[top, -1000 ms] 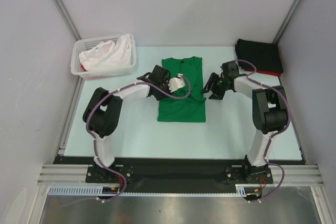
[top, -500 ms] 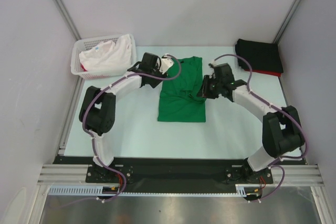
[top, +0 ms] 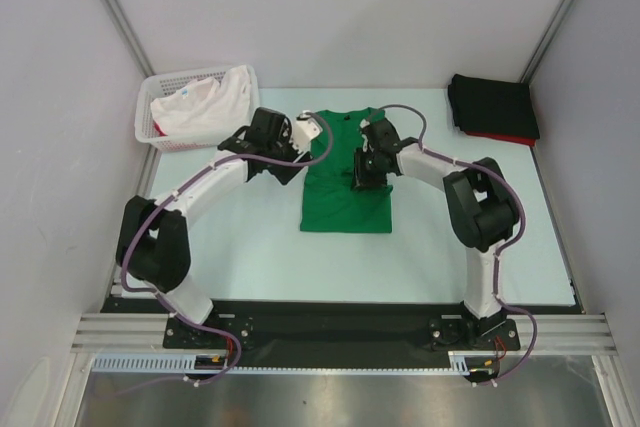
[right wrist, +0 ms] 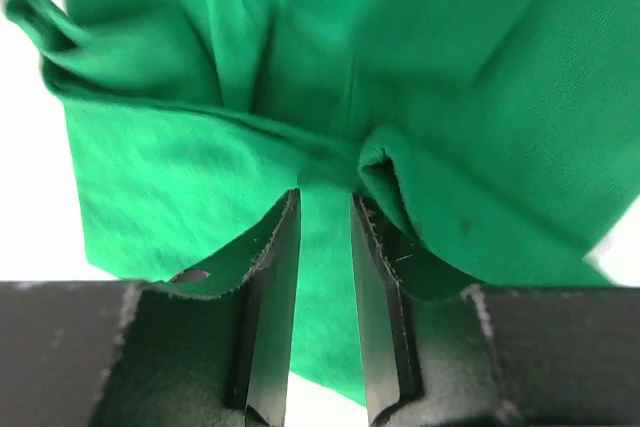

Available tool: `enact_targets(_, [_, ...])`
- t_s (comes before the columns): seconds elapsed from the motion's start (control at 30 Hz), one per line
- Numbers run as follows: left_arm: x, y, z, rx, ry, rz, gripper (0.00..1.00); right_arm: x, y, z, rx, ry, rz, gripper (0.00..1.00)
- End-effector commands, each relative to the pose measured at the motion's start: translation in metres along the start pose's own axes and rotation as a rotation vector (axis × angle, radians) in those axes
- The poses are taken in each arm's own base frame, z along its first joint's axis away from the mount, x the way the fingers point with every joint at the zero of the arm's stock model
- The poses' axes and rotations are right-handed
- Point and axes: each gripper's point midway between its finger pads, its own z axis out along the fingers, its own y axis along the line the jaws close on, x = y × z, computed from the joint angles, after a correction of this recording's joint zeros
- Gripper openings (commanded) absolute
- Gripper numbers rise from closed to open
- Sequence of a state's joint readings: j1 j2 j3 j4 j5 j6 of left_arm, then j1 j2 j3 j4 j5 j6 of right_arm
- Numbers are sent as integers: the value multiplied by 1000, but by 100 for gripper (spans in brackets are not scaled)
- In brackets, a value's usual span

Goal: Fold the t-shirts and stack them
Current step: Fold the tshirt

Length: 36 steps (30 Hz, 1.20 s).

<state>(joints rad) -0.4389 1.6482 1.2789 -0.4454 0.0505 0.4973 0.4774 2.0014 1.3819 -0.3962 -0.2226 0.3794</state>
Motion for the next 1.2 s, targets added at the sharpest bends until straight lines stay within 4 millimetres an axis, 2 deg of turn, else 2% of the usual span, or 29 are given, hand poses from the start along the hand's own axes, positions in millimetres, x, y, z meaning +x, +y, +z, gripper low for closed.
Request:
enact_targets(0.0, [8, -12, -14, 44, 4, 1, 76, -46, -10, -4, 98, -111, -26, 32])
enact_targets(0.07, [11, -13, -15, 47, 11, 4, 76, -54, -20, 6, 139, -119, -27, 32])
enact_targets(0.1, [12, -14, -14, 51, 15, 5, 76, -71, -21, 4, 139, -147, -25, 32])
enact_targets(0.13, [13, -18, -14, 70, 19, 4, 77, -71, -29, 13, 158, -125, -18, 32])
enact_targets(0.17, [12, -17, -15, 69, 16, 4, 77, -78, -32, 13, 169, -131, -14, 32])
enact_targets(0.2, [14, -27, -15, 121, 18, 5, 76, -98, -26, 6, 160, -171, -21, 32])
enact_targets(0.23, [13, -32, -16, 153, 14, 11, 76, -102, -32, 3, 185, -172, -21, 32])
enact_targets(0.33, [15, -64, -20, 280, 8, 61, 72, -123, -26, -18, 188, -218, -31, 34])
enact_targets(0.37, [16, -72, -20, 298, 9, 84, 70, -124, -25, -25, 188, -222, -30, 35])
enact_targets(0.4, [11, -86, -21, 311, -9, 156, 70, -128, -19, -45, 176, -247, -27, 36])
enact_targets(0.43, [21, -98, -19, 328, 7, 194, 70, -113, -28, -45, 189, -217, -10, 37])
enact_targets(0.47, [19, -104, -17, 326, -17, 260, 70, -106, -29, -54, 187, -217, 10, 38])
enact_targets(0.5, [15, -120, -20, 342, -40, 321, 70, -106, -25, -77, 171, -253, 20, 41])
enact_targets(0.53, [28, -131, -19, 357, -23, 358, 71, -95, -26, -83, 162, -249, 33, 42])
enact_targets(0.57, [27, -137, -19, 360, -47, 418, 72, -63, -41, -78, 184, -187, 71, 43])
enact_targets(0.6, [28, -149, -19, 381, -53, 461, 73, -54, -38, -94, 172, -204, 80, 45])
enact_targets(0.63, [37, -155, -17, 396, -45, 485, 73, -40, -37, -95, 156, -185, 92, 46])
enact_targets(0.67, [39, -157, -13, 393, -47, 512, 73, -3, -47, -86, 168, -114, 126, 48])
enact_targets(0.7, [42, -158, -10, 393, -42, 519, 73, 4, -41, -94, 144, -126, 131, 49])
enact_targets(0.73, [44, -157, -6, 382, -34, 522, 73, 17, -41, -94, 135, -107, 143, 50])
enact_targets(0.77, [48, -153, 1, 355, -12, 526, 73, 43, -48, -89, 149, -59, 149, 50])
enact_targets(0.83, [52, -151, 8, 342, 6, 534, 73, 55, -48, -94, 142, -75, 173, 51])
enact_targets(0.87, [56, -152, 14, 340, 17, 543, 73, 71, -53, -90, 145, -51, 188, 51])
enact_targets(0.97, [64, -157, 22, 360, 34, 532, 71, 73, -49, -88, 99, -78, 221, 52])
enact_targets(1.17, [72, -168, 22, 411, 44, 506, 69, 89, -42, -68, 47, -36, 262, 51])
